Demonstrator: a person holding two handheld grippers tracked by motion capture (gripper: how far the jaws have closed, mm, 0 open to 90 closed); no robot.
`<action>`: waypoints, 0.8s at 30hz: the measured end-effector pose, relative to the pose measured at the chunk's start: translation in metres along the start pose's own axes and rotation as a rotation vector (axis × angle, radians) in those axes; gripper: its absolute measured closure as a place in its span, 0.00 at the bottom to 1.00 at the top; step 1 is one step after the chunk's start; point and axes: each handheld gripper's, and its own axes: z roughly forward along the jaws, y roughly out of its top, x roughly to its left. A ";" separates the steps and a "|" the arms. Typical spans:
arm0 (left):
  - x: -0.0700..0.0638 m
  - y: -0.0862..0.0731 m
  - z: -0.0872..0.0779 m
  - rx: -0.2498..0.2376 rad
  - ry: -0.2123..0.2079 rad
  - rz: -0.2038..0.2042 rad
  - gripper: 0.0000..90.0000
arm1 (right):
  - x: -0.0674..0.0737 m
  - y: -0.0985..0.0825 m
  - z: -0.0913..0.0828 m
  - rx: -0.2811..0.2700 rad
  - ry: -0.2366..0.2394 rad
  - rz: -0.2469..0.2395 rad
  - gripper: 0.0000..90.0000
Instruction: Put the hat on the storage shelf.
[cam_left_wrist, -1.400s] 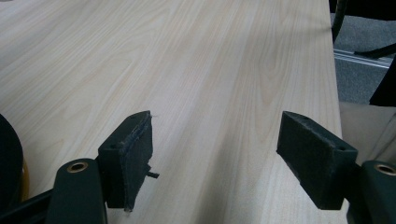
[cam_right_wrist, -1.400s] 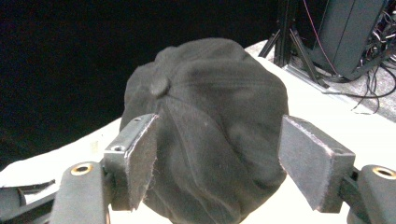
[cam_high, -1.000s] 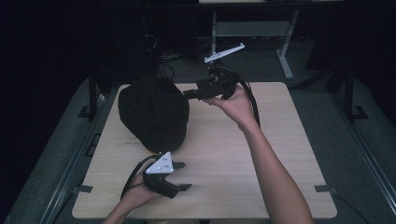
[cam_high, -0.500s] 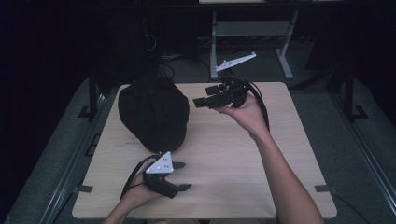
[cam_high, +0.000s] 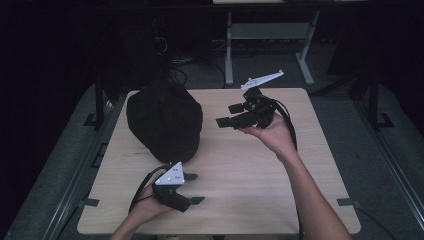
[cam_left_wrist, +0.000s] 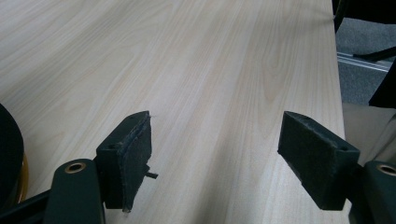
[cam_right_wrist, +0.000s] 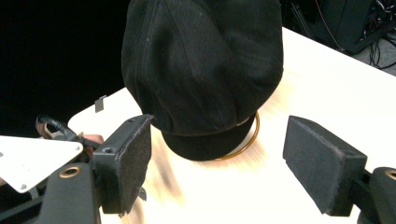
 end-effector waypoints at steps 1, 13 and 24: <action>0.000 0.000 0.000 0.001 0.001 0.002 0.28 | 0.000 -0.002 -0.001 0.000 0.000 0.003 0.26; 0.001 -0.001 -0.001 0.002 0.003 -0.001 0.28 | -0.006 -0.032 -0.012 -0.007 0.002 0.034 0.26; 0.001 -0.001 0.000 0.007 0.001 -0.002 0.28 | -0.014 -0.062 -0.023 -0.014 -0.002 0.074 0.26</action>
